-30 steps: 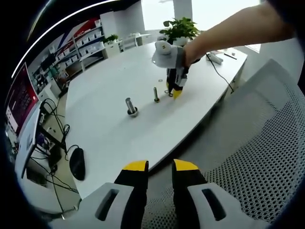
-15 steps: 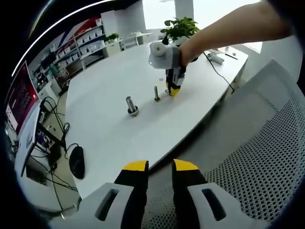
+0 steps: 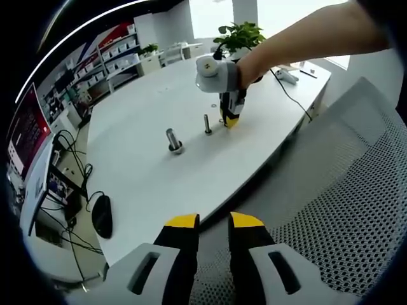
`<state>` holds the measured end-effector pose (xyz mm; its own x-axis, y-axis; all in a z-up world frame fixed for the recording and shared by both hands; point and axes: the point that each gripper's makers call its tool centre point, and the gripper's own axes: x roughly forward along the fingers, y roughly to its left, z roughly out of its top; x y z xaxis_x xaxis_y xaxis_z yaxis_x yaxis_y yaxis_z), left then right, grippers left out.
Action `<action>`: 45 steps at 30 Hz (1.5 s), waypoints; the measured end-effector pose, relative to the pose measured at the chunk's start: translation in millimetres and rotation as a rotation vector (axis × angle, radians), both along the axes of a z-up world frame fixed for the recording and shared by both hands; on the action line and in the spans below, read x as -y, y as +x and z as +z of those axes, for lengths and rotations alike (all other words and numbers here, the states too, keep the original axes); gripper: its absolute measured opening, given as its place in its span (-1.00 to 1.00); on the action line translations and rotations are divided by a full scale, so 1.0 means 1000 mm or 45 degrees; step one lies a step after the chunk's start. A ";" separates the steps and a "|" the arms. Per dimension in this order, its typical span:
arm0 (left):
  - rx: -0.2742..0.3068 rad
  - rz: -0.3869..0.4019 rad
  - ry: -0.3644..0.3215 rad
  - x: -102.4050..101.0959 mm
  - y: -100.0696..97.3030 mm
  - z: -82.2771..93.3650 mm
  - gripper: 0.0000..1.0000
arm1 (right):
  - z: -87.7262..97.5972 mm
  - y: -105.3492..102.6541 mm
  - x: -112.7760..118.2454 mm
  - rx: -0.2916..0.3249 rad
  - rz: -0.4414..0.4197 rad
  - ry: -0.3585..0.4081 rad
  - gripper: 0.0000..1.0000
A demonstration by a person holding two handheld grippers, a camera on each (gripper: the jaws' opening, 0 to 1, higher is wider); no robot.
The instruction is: Place the washer onto the threaded stud by aligning its center hole with the stud, sliding it down to the base, and recovering from edge contact or off-axis alignment until the washer reaches the visible bottom stop.
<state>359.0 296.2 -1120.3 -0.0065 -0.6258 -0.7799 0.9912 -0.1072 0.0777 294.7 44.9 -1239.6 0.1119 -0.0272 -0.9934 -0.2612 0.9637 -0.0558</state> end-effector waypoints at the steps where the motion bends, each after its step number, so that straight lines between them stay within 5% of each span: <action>1: 0.000 0.001 0.001 0.000 0.000 0.000 -0.68 | 0.000 0.000 -0.001 -0.003 0.004 -0.009 -0.69; 23: 0.001 0.008 0.001 0.000 0.000 0.000 -0.68 | 0.000 0.000 0.000 -0.035 -0.019 -0.080 -0.70; 32: 0.002 0.008 0.003 0.000 0.000 0.000 -0.67 | 0.000 -0.002 0.001 0.036 -0.058 -0.105 -0.70; 39: 0.015 0.007 -0.007 0.000 0.001 0.001 -0.63 | -0.001 -0.006 0.000 0.016 -0.161 -0.024 -0.71; 45: 0.013 0.008 -0.008 0.000 0.002 0.000 -0.63 | 0.000 -0.019 -0.018 -0.053 -0.084 0.037 -0.71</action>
<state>360.6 296.0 -1120.0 0.0051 -0.6307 -0.7760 0.9910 -0.1008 0.0884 276.0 62.9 -1239.9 0.0696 -0.0042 -0.9976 -0.1989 0.9798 -0.0180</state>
